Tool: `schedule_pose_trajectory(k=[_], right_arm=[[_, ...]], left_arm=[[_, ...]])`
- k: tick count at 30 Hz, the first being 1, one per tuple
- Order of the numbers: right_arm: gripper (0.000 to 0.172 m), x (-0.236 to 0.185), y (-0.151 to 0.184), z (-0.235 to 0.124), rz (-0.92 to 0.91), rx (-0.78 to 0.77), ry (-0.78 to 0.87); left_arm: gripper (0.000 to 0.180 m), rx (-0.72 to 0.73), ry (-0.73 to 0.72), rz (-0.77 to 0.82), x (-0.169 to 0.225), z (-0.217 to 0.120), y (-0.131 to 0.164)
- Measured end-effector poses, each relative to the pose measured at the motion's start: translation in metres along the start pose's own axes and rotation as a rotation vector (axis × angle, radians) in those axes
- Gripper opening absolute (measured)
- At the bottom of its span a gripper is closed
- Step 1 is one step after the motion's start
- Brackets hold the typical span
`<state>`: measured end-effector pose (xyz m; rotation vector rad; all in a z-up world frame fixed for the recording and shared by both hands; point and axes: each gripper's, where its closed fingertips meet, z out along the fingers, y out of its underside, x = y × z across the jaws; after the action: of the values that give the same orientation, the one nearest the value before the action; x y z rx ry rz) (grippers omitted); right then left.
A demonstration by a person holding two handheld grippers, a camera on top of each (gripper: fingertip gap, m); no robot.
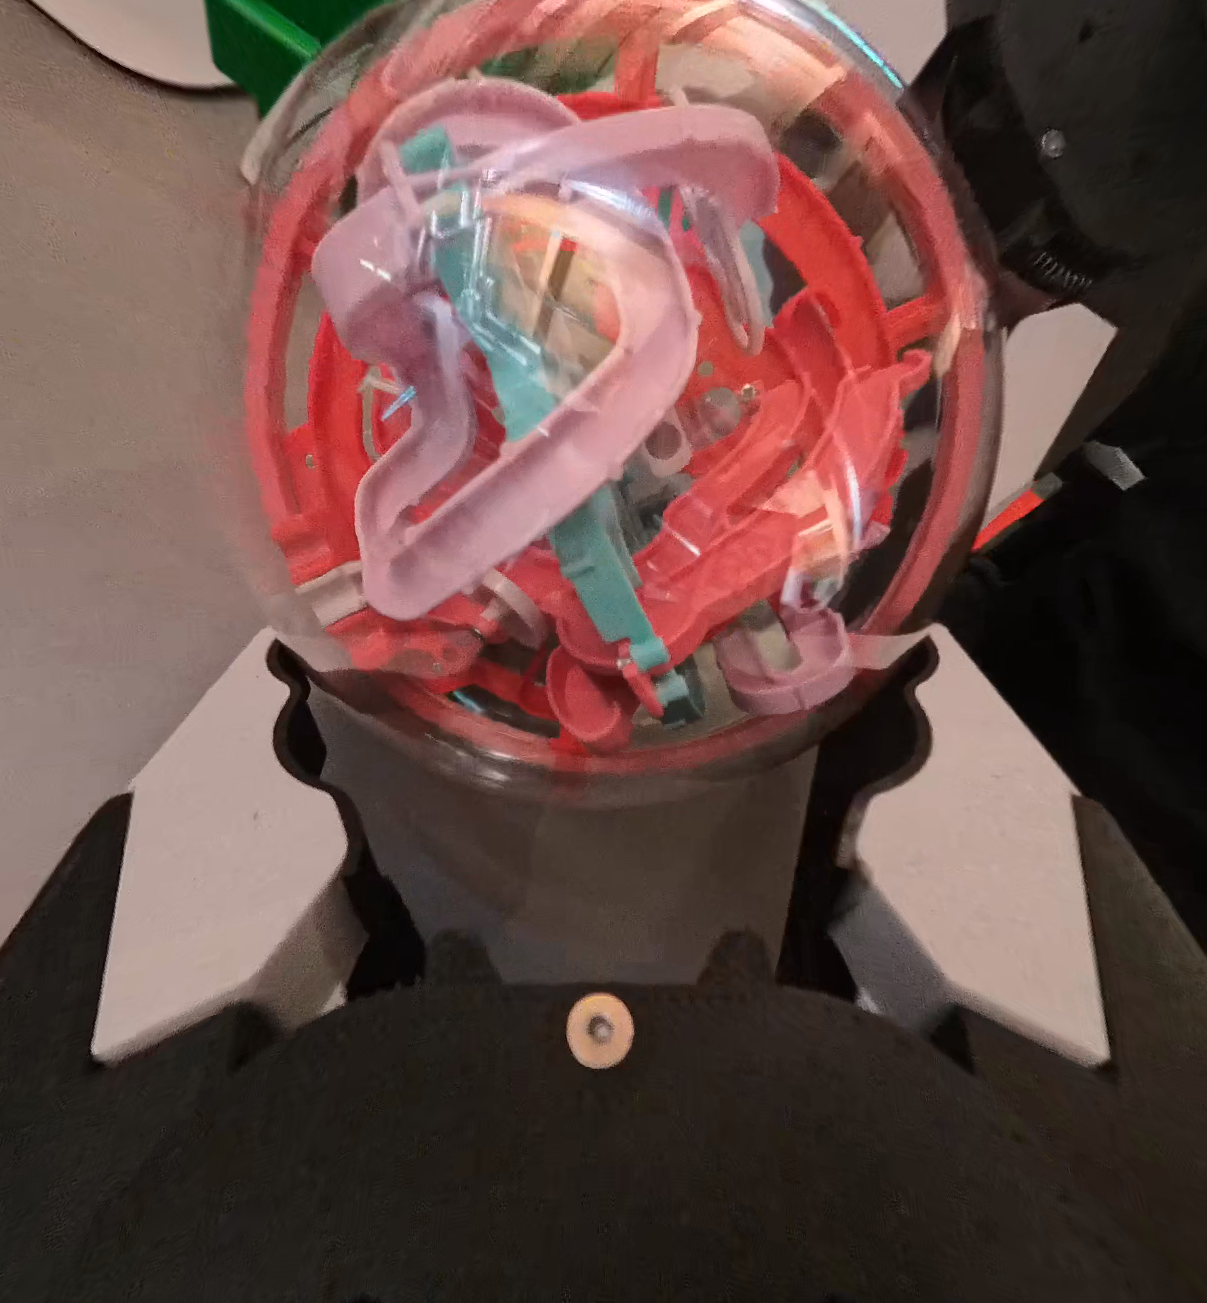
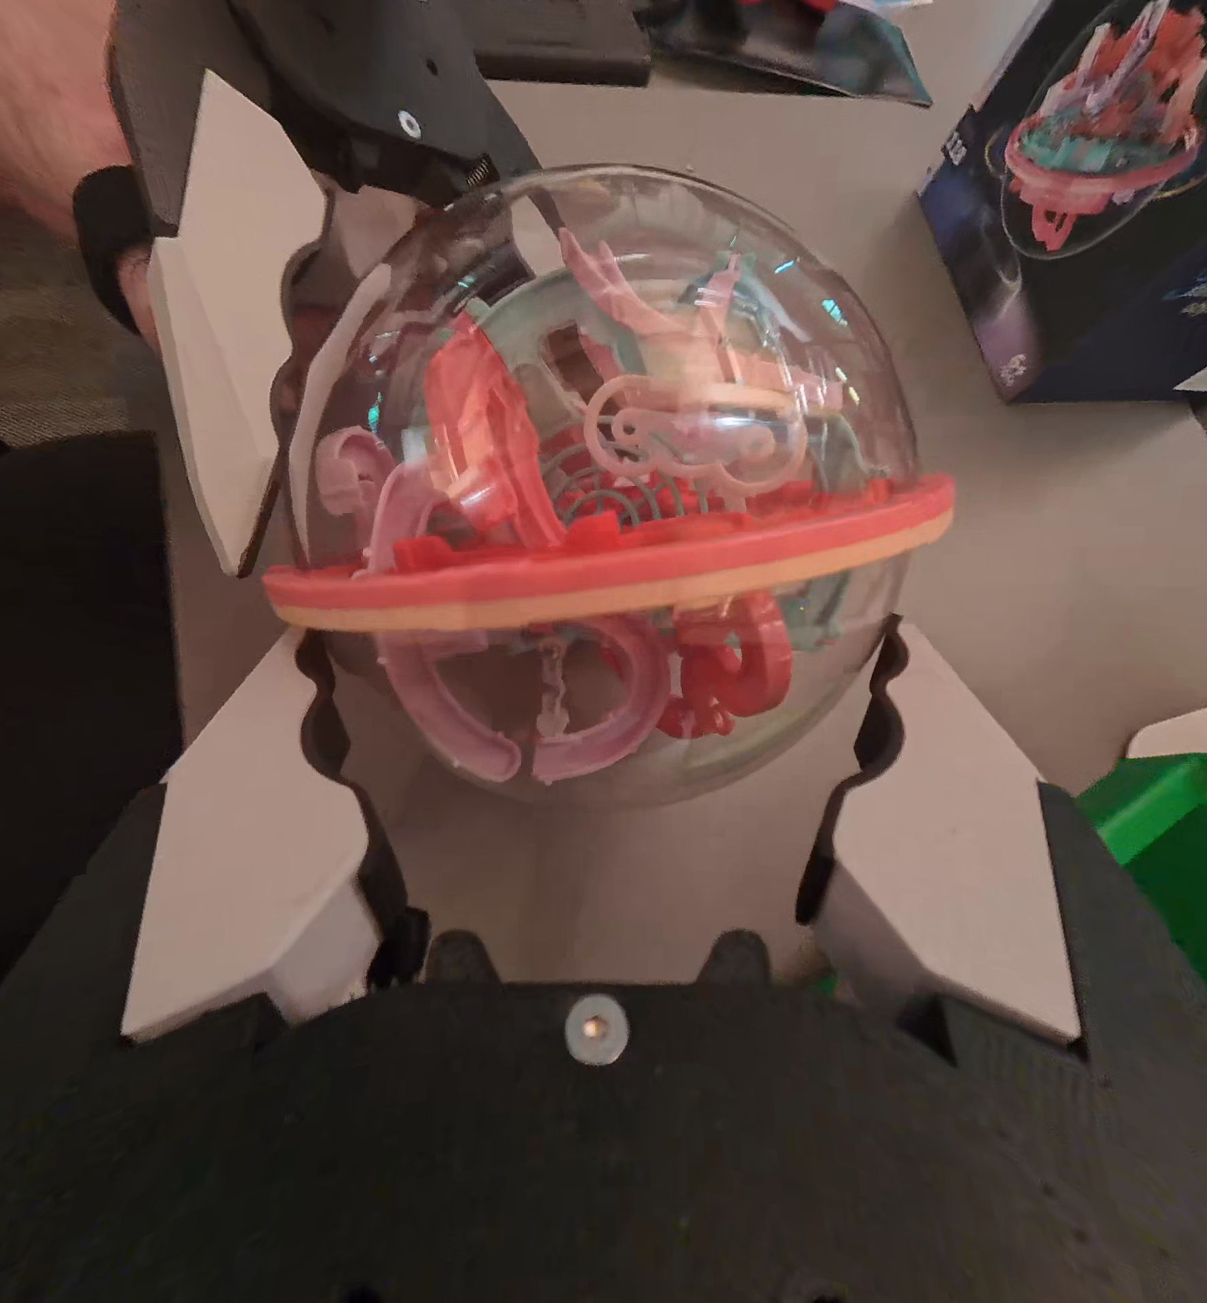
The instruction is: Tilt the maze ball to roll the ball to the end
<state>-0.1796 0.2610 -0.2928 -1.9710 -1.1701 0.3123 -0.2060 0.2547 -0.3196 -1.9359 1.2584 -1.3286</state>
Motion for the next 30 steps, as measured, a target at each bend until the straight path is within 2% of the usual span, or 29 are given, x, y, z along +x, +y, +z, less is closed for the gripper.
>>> schedule_pose_trajectory(k=[3,7,11,17,22,26,28,30], right_arm=[[0.147,-0.013,0.011,-0.007,0.01,-0.003,-0.026],[0.156,-0.011,0.025,0.001,0.027,-0.031,-0.033],[0.156,-0.006,0.023,0.0,0.142,0.018,-0.086],[0.155,-0.001,0.017,-0.008,0.103,0.127,-0.038],[0.155,0.01,-0.021,-0.048,-0.011,0.306,0.057],[0.155,0.024,-0.067,-0.097,-0.13,0.492,0.174],[0.155,0.027,-0.097,-0.138,-0.197,0.581,0.251],[0.155,0.022,-0.135,-0.196,-0.265,0.702,0.34]], left_arm=[[0.153,0.001,-0.016,0.051,0.012,-0.003,0.004],[0.155,0.033,-0.008,0.012,0.012,0.001,-0.006],[0.158,0.04,0.041,-0.067,0.011,0.01,-0.01],[0.158,0.042,-0.016,0.001,0.018,0.014,-0.02],[0.158,0.098,-0.077,0.144,0.046,0.001,-0.063],[0.158,0.066,-0.204,0.359,0.08,-0.021,-0.119],[0.159,0.008,-0.276,0.482,0.113,-0.035,-0.153],[0.159,-0.001,-0.316,0.623,0.165,-0.052,-0.196]])
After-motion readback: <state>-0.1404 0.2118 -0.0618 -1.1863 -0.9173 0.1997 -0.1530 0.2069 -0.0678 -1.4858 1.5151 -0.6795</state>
